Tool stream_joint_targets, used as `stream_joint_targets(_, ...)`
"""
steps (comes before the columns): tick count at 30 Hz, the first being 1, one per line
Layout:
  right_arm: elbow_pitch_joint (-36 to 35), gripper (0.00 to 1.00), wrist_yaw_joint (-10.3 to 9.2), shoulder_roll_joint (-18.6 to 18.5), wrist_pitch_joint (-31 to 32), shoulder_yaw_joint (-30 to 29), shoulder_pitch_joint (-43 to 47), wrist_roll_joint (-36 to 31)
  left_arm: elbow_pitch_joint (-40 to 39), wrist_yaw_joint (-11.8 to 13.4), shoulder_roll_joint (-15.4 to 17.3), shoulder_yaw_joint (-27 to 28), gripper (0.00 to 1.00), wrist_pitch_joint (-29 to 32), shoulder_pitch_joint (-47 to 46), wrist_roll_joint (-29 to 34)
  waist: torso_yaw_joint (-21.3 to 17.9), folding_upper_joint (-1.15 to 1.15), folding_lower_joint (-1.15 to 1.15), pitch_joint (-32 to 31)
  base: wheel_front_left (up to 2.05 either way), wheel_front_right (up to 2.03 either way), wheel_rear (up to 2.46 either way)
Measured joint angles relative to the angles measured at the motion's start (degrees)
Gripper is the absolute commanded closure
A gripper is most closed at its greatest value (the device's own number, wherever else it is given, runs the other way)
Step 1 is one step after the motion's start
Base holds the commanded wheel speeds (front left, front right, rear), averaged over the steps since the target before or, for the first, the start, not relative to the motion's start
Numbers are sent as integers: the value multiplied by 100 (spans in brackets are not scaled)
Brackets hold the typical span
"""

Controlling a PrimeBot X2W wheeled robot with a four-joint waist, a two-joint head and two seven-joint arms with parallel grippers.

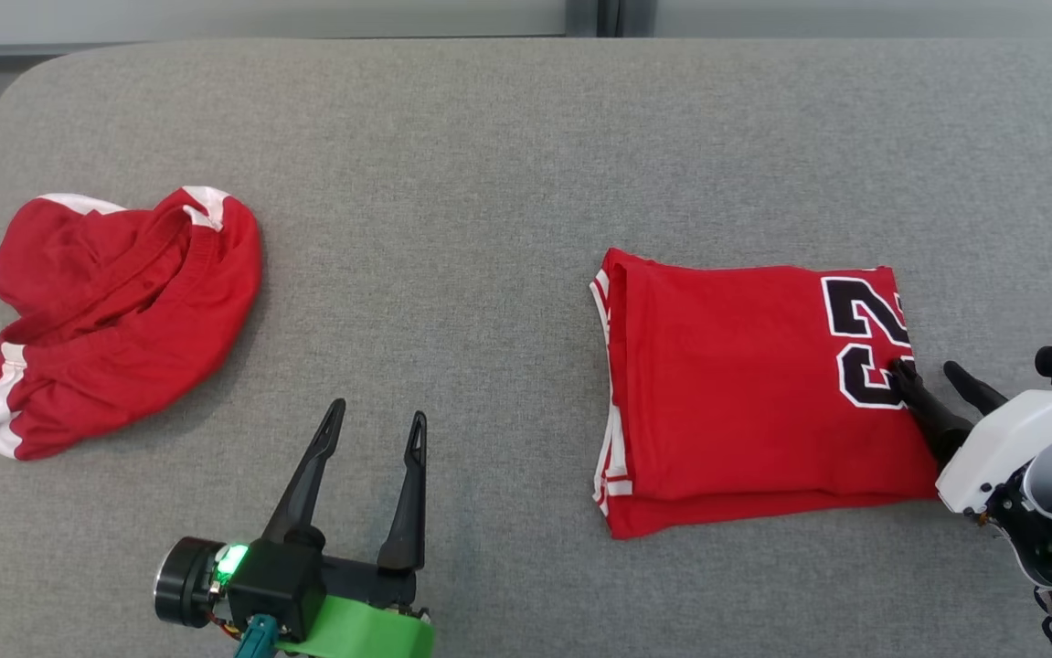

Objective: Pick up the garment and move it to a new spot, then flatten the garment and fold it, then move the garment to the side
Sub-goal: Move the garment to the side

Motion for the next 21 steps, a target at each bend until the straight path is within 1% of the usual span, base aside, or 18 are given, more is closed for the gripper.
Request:
stream_joint_targets(1, 14, 58, 0, -29, 63, 67, -43, 88, 7, -1, 0, -5, 0, 0, -34, 0, 19, 0, 0, 52, 0, 0, 0)
stream_joint_targets(2, 18, 100, 0, -75, 73, 165, -68, 109, 18, -1, 0, -14, 0, 0, -62, 2, 38, 0, 0, 103, 0, 0, 0)
stream_joint_targets(5, -8, 100, 2, -270, 26, 350, -165, 94, 2, 1, 0, -14, 0, 0, -133, 12, 79, 0, 0, 237, 0, 0, 0)
stream_joint_targets(9, 27, 100, 7, -588, -210, 400, -406, -205, -29, -10, 0, -10, 0, 0, -198, 19, 73, 0, 0, 441, 0, 0, 0)
stream_joint_targets(10, 42, 100, 7, -780, -302, 367, -615, -386, -63, -53, 0, -3, 0, 0, -265, 52, 41, 0, 0, 568, 0, 0, 0)
stream_joint_targets(13, 67, 100, 5, -1115, -412, 193, -950, -653, -126, -118, 0, 25, 0, 1, -376, 127, -24, 0, 0, 770, 0, 0, 0)
stream_joint_targets(18, 129, 100, 5, -1514, -393, -191, -1567, -914, -263, -243, 41, 83, 0, 0, -603, 287, -183, 0, 0, 1161, 0, 0, 0)
stream_joint_targets(21, 230, 100, 5, -1740, -313, -459, -1914, -1072, -303, -328, 153, 68, 0, 0, -817, 391, -298, 0, 0, 1429, 0, 0, 0)
